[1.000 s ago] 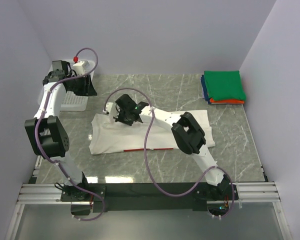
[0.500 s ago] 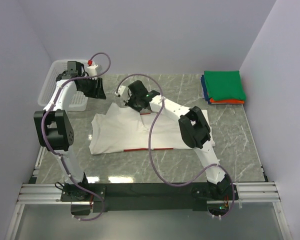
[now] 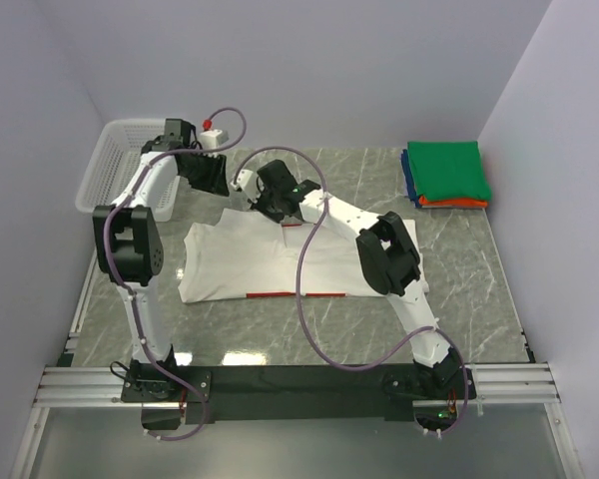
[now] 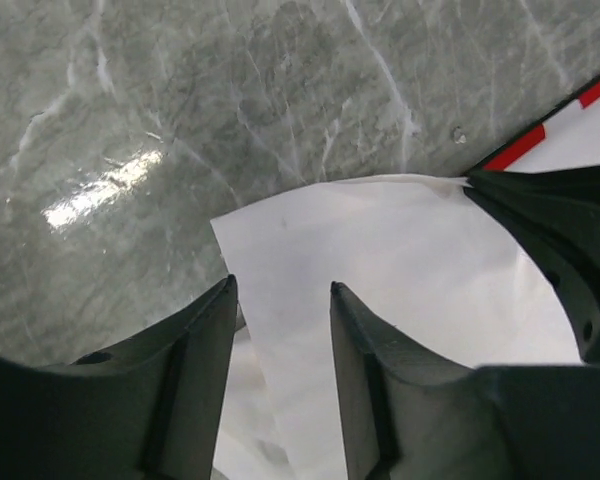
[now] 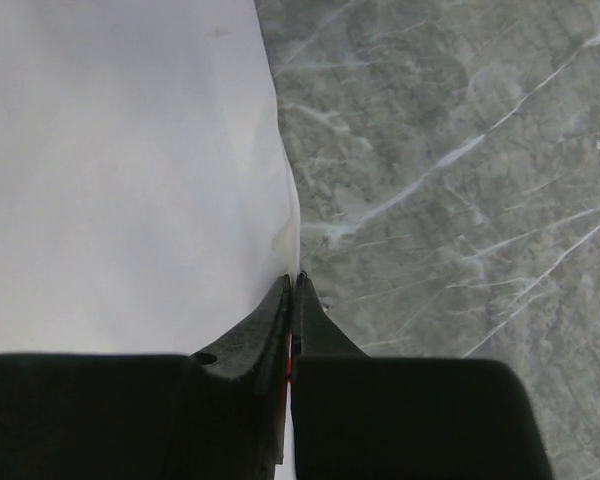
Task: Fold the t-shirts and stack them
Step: Fold the tshirt
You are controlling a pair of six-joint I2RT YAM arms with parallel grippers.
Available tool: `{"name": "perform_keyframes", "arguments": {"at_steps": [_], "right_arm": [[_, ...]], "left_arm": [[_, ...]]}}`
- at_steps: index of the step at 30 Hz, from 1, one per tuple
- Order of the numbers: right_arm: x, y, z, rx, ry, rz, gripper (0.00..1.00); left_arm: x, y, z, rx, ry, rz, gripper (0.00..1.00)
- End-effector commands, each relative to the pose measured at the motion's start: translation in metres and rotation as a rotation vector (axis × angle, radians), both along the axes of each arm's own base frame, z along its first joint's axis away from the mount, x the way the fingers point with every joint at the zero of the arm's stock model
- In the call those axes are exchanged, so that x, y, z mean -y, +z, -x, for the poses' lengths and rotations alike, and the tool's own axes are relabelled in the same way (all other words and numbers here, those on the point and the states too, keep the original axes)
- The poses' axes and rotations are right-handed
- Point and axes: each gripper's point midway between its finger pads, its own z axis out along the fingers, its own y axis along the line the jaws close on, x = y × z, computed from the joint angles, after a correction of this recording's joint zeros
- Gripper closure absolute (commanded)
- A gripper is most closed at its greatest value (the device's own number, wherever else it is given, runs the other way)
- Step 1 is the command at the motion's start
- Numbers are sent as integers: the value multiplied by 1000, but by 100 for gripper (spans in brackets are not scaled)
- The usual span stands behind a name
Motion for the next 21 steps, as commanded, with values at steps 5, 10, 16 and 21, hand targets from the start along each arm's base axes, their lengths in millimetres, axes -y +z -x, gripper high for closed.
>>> {"name": "perform_keyframes", "arguments": {"at_steps": [5, 10, 16, 21], "right_arm": [[1, -10, -3, 19, -9, 14, 100], [4, -12, -5, 20, -15, 4, 100], [4, -10, -4, 17, -4, -1, 100], [3, -10, -2, 10, 4, -6, 100]], "left_arm": [[15, -17, -26, 31, -20, -111, 57], [8, -43, -27, 19, -8, -185, 57], [1, -69, -25, -13, -11, -230, 57], [0, -84, -26, -22, -24, -244, 57]]}}
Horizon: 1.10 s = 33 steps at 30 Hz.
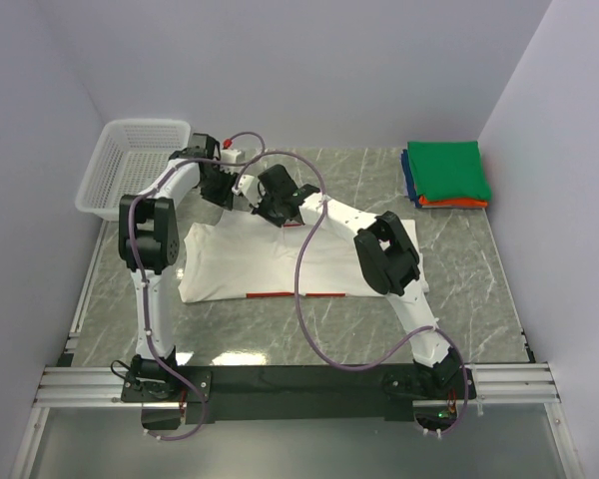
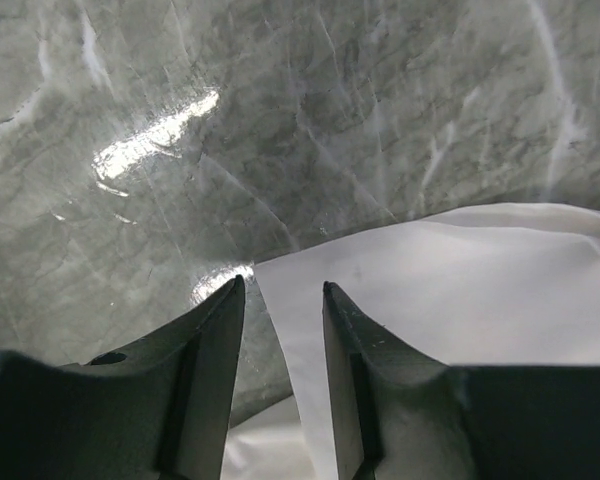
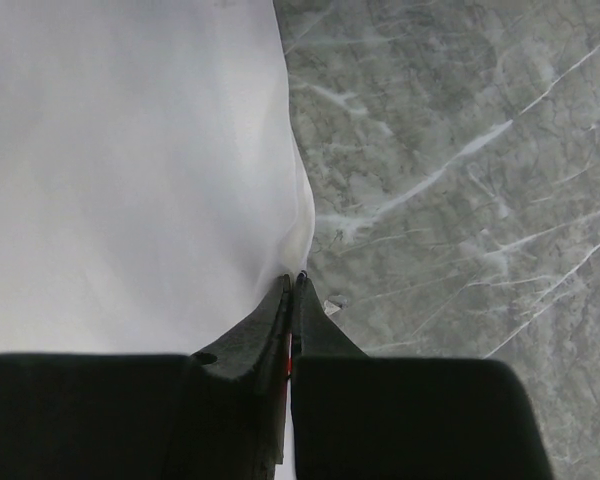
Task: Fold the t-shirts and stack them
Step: Fold the tshirt
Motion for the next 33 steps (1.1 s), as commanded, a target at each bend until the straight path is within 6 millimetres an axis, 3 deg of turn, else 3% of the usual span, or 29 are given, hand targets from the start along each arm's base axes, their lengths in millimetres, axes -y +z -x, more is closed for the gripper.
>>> {"name": "perform_keyframes", "arguments": {"at_steps": [1, 12, 16, 20, 22, 28, 33], "right_arm": [[-1, 9, -7, 30, 2, -29, 100], [-2, 10, -6, 27, 8, -32, 100], [-1, 9, -6, 25, 10, -28, 100], [1, 14, -4, 24, 10, -38, 100], [2, 21, -5, 30, 10, -50, 100], [7, 39, 5, 21, 21, -86, 100], [8, 52, 14, 5, 40, -124, 100]], "left_arm": [[-1, -4, -7, 29, -20, -17, 58], [2, -28, -2, -24, -26, 0, 69], [2, -27, -2, -21, -26, 9, 83], [2, -9, -3, 10, -33, 37, 99], [0, 0, -1, 20, -35, 51, 99], [-6, 56, 14, 129, -68, 116, 99], [-7, 67, 38, 140, -122, 129, 99]]}}
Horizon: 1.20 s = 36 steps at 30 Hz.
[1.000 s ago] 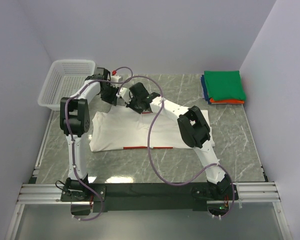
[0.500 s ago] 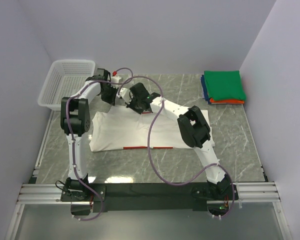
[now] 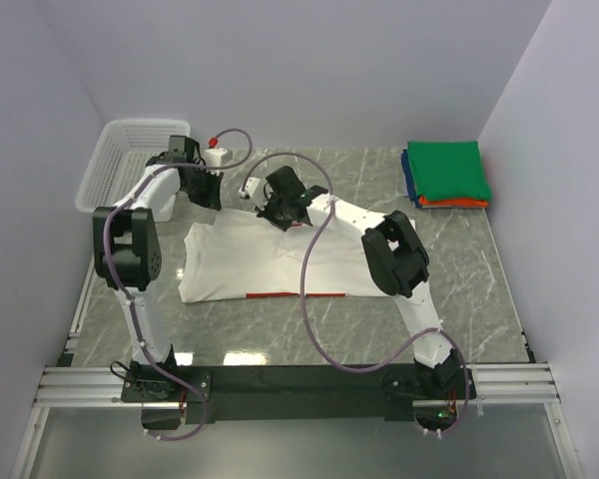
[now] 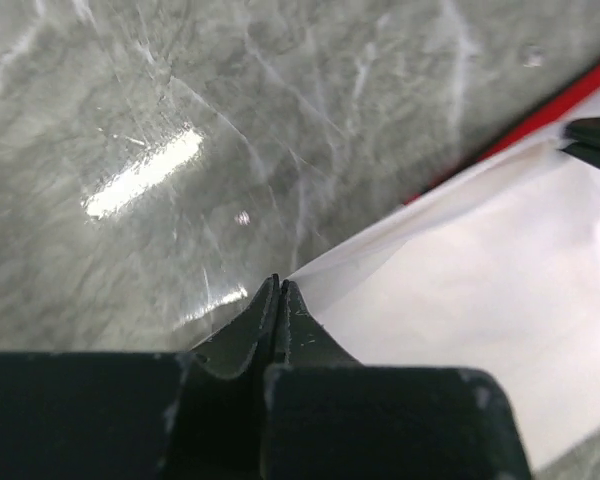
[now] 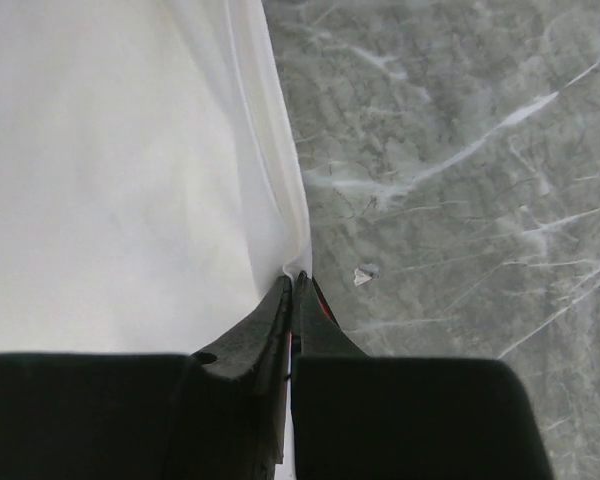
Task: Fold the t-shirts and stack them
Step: Fold the tshirt
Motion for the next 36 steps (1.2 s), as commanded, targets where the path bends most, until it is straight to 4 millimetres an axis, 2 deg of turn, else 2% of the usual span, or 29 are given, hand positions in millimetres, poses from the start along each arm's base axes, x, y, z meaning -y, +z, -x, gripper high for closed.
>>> {"name": "perform_keyframes", "arguments": {"at_steps": [1, 3, 5, 9, 10, 13, 22, 31, 32, 36], "right_arm": [[-5, 56, -1, 55, 7, -103, 100], [-4, 57, 1, 46, 10, -107, 100], [-4, 62, 2, 43, 9, -123, 100], [-2, 71, 5, 26, 9, -160, 100], [0, 70, 7, 17, 10, -161, 100], [3, 75, 12, 19, 23, -178, 100], [7, 68, 35, -17, 105, -167, 100], [15, 68, 57, -35, 157, -173, 100], [14, 71, 60, -36, 166, -177, 100], [15, 60, 78, -66, 217, -146, 100]], "left_arm": [[4, 46, 5, 125, -67, 24, 99], [1, 45, 12, 122, -69, 28, 99], [0, 55, 15, 149, -71, 40, 99], [-5, 53, 31, 140, -74, 65, 99], [-2, 59, 35, 153, -87, 81, 99], [0, 57, 50, 141, -104, 103, 99], [8, 64, 91, 95, -150, 156, 99], [14, 49, 152, -14, -192, 204, 99], [14, 43, 160, -36, -193, 203, 99], [14, 27, 177, -86, -208, 197, 99]]}}
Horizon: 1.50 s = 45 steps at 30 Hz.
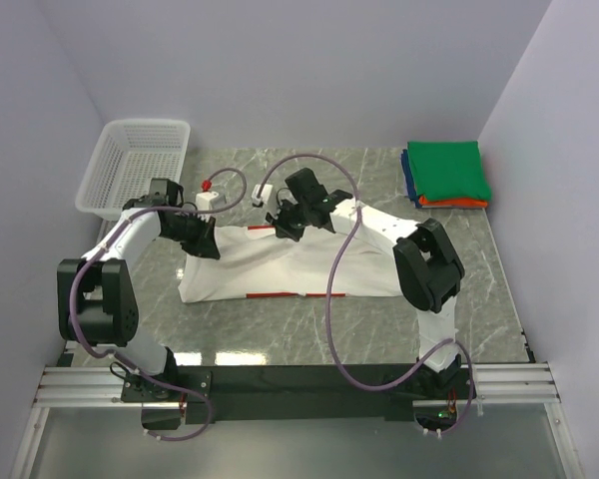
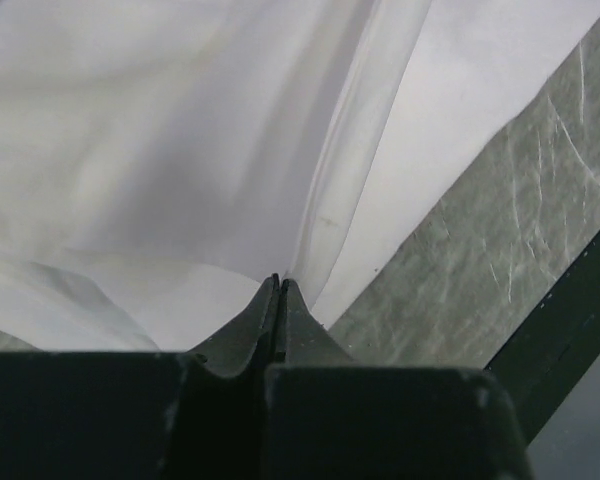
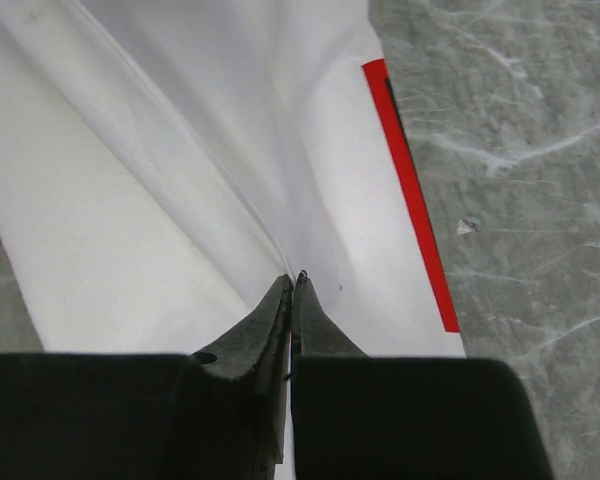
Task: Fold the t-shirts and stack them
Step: Fold the tshirt
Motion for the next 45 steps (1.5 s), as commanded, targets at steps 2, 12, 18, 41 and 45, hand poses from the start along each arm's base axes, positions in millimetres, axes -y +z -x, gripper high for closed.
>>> {"name": "perform_keyframes", "arguments": {"at_steps": [2, 12, 18, 41, 45], "right_arm": [[3, 7, 23, 7, 96, 26, 98], [46, 39, 22, -15, 6, 11, 64], [111, 23, -6, -159, -242, 86, 71], [231, -89, 74, -611, -520, 390, 86], [194, -82, 123, -704, -379, 325, 87]], "left_arm": [[2, -9, 25, -36, -72, 10, 99], [4, 8, 32, 28, -144, 10, 62], [11, 7, -6, 87, 36, -11, 64], [13, -86, -52, -104, 275, -366, 92], [20, -69, -131, 69, 224, -400, 91]]}}
